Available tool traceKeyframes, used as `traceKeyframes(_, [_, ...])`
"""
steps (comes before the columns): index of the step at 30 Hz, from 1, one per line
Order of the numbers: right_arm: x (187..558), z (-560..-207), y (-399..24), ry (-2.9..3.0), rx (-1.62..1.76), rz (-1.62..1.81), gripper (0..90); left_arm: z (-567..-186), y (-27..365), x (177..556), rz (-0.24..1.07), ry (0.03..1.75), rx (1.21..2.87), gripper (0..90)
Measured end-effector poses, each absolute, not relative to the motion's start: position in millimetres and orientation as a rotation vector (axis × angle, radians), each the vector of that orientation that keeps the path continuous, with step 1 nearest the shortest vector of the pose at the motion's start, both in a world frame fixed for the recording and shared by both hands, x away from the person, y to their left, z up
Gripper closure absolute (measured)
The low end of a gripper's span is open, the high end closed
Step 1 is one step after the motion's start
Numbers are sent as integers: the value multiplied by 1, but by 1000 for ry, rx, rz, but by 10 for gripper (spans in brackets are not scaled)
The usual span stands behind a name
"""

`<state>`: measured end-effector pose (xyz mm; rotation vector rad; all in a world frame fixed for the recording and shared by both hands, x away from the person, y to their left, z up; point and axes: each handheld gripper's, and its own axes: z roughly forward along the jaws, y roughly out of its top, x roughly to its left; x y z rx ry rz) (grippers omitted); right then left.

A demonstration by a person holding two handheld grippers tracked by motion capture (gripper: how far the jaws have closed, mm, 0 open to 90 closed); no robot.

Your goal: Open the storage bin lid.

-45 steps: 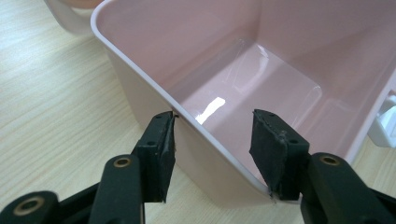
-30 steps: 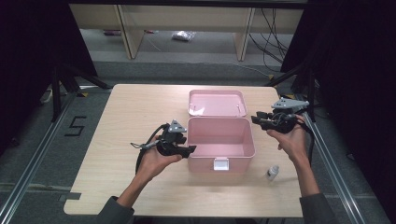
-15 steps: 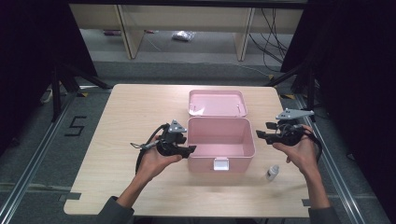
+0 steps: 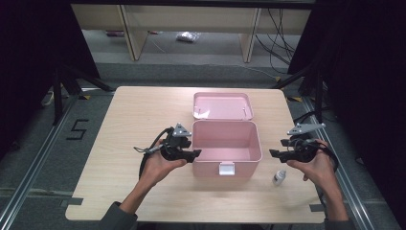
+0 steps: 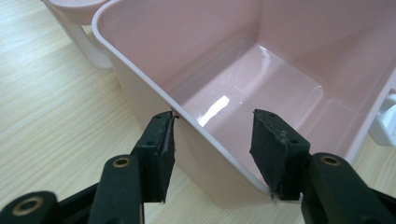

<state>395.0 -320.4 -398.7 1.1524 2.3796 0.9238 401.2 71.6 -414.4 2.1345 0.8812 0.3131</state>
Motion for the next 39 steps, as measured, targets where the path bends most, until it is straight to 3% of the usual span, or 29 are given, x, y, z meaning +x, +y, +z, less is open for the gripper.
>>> traceKeyframes(13, [378,-407,-318,2519,1205,754,303,-414,71,401,314,879,2134,491])
traceKeyframes(39, [371,-425,-321,2625,1282,562,310,-415,72,402,297,879,2127,484])
